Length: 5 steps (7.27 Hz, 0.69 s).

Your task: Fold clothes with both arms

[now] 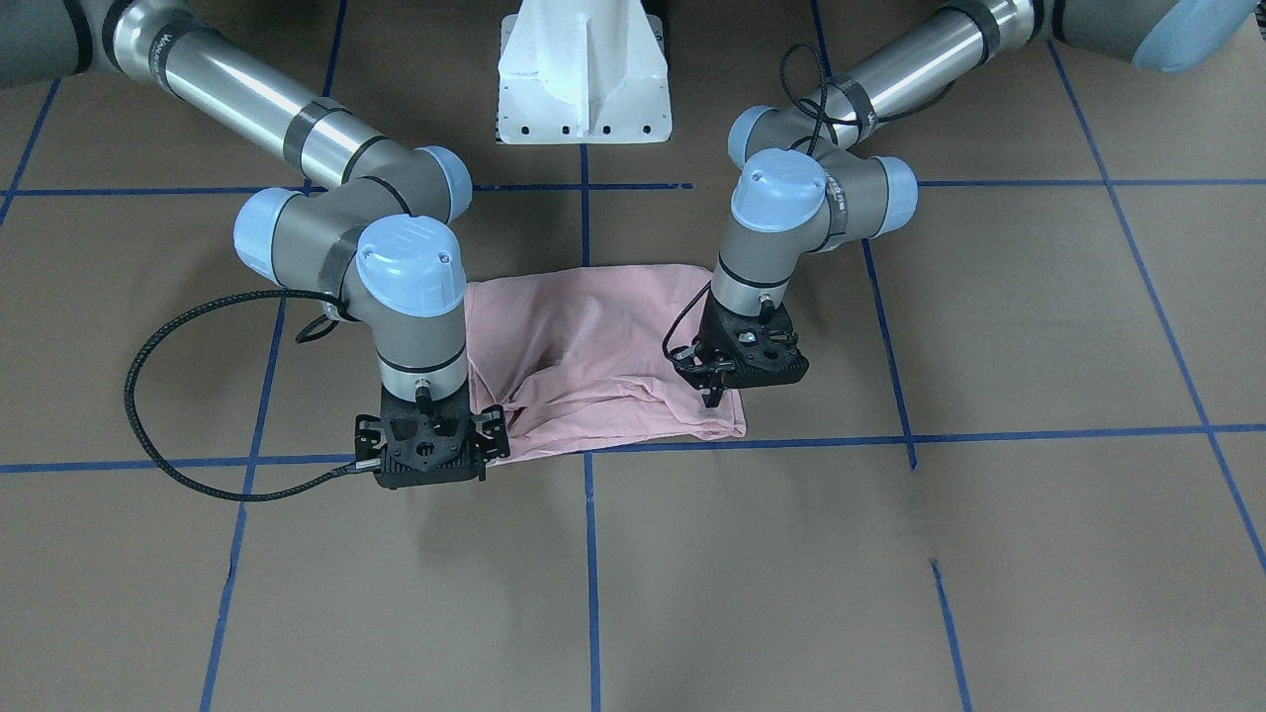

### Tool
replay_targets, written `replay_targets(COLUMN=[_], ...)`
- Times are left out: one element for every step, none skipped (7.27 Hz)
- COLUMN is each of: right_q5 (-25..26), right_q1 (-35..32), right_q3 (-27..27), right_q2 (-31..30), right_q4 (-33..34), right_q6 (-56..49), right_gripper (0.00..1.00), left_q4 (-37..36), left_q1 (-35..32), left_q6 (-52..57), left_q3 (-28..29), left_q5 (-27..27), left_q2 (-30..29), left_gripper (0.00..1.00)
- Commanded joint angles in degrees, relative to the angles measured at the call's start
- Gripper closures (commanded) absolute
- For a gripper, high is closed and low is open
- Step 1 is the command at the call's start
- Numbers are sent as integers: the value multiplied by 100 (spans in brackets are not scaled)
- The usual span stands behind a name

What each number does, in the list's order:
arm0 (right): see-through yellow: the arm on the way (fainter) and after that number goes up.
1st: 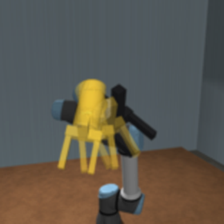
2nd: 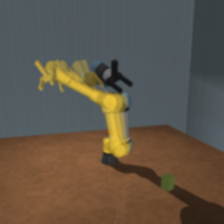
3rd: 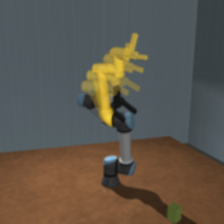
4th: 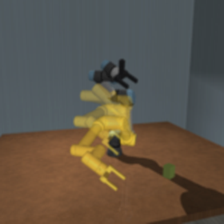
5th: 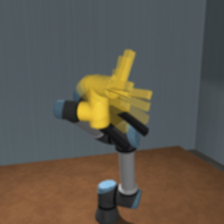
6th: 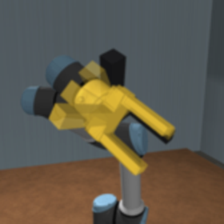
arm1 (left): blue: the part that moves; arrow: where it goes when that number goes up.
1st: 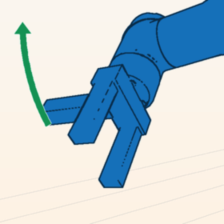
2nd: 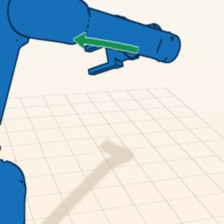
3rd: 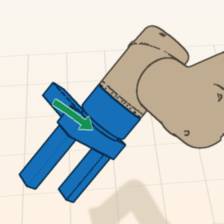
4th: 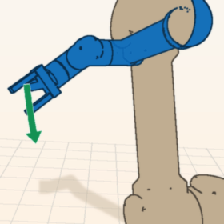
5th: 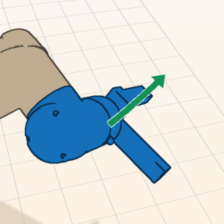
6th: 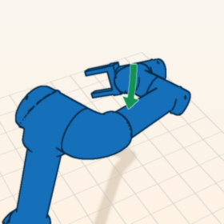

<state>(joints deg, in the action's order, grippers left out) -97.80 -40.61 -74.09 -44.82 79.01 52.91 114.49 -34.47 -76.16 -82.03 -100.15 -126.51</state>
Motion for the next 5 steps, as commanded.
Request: replay_targets(right_q5=[-2, -2, -2, -2, -2], right_q1=[0, 0, 0, 0, 0], right_q3=[0, 0, 0, 0, 0], right_q2=[0, 0, 0, -9, -9], right_q4=[0, 0, 0, -9, -9], right_q6=[0, 0, 0, -9, 0], right_gripper=[0, 0, 0, 0, 0], left_q4=[11, 12, 38, 108, 108], left_q1=[-33, -60, -69, -86, -86], left_q6=[222, 476, 523, 671, 681], left_q3=[-49, -49, -49, -49, -49], left_q5=[13, 13, 4, 13, 4], left_q2=[47, 73, 152, 179, 179], left_gripper=[100, 100, 100, 65, 61])
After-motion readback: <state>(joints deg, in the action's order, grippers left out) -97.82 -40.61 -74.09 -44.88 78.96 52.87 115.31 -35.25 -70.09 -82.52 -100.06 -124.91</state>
